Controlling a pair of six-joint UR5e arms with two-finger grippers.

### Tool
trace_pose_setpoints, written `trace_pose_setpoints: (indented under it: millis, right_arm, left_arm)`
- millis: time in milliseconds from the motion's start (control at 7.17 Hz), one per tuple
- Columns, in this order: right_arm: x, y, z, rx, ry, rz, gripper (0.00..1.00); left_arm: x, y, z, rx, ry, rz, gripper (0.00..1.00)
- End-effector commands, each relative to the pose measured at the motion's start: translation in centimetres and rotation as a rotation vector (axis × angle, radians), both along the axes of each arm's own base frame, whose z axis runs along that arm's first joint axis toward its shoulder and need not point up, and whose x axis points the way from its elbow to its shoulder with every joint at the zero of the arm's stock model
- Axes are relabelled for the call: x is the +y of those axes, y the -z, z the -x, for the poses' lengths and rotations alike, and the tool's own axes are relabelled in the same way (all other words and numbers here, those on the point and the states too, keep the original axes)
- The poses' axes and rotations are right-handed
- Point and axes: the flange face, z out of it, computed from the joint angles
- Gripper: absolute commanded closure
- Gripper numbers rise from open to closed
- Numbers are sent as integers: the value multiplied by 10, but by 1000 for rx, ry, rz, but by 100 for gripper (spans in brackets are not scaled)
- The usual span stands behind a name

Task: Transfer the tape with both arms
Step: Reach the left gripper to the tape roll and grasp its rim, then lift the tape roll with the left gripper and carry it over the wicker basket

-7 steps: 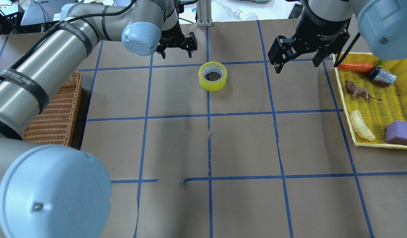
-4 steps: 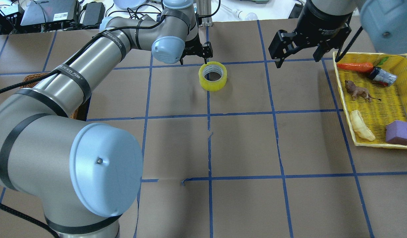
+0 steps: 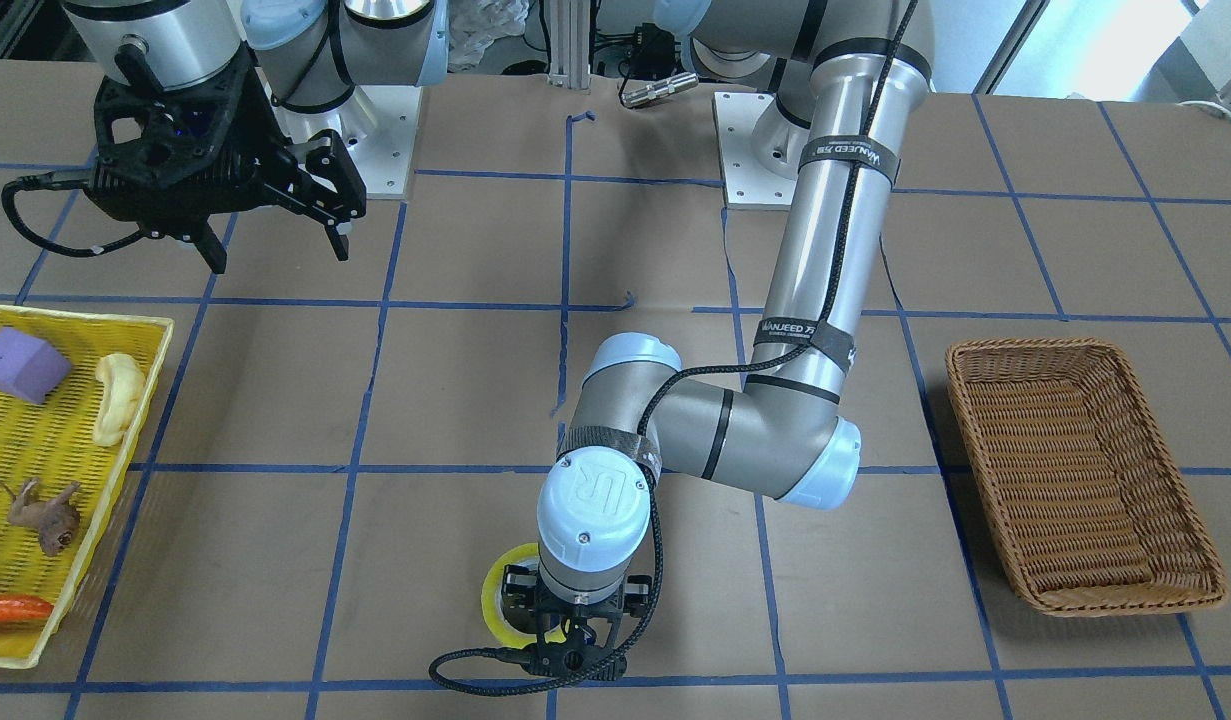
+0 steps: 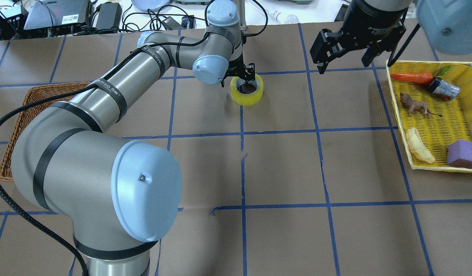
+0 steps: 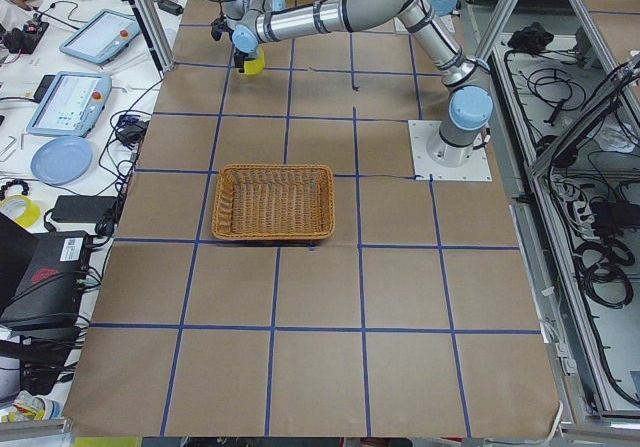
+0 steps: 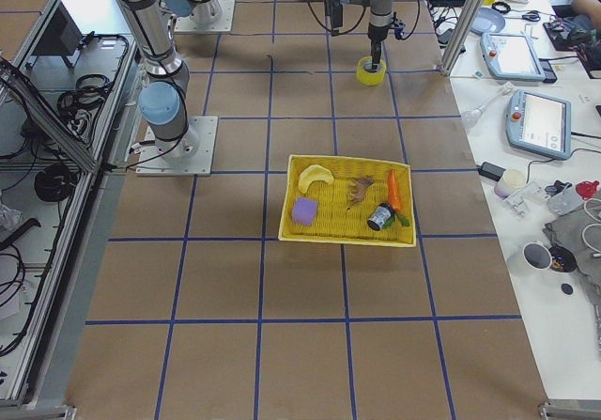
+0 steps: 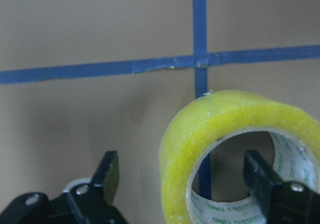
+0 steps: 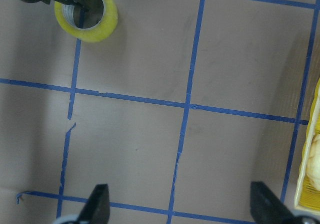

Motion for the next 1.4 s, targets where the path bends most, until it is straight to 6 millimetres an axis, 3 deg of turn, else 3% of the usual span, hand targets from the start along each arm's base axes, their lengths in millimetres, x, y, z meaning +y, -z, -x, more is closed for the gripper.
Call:
trace_pose_setpoints:
  millis: [0, 140, 279, 419, 558, 837, 1116, 1256]
  right_arm:
    - [-1, 0, 2, 14, 4, -3, 0]
    - [-1, 0, 2, 11, 3, -1, 0]
    - [-1, 1, 2, 14, 4, -6, 0]
    - [-1, 1, 2, 13, 4, -4, 0]
    - [-1, 2, 1, 13, 2, -6, 0]
    - [-1, 2, 1, 13, 2, -6, 0]
    - [-1, 2, 1, 13, 2, -7, 0]
    - [0, 2, 0, 13, 0, -7, 0]
  left_arm:
    - [5, -2, 5, 50, 23, -17, 75]
    - [5, -8, 5, 53, 27, -11, 83]
    - [7, -13, 4, 48, 43, -8, 100]
    - [7, -26, -2, 37, 55, 2, 100]
    - [6, -51, -25, 27, 27, -26, 100]
    - [-2, -120, -139, 13, 10, -69, 100]
    - [-1, -157, -281, 23, -21, -103, 100]
    - [7, -173, -333, 15, -7, -100, 100]
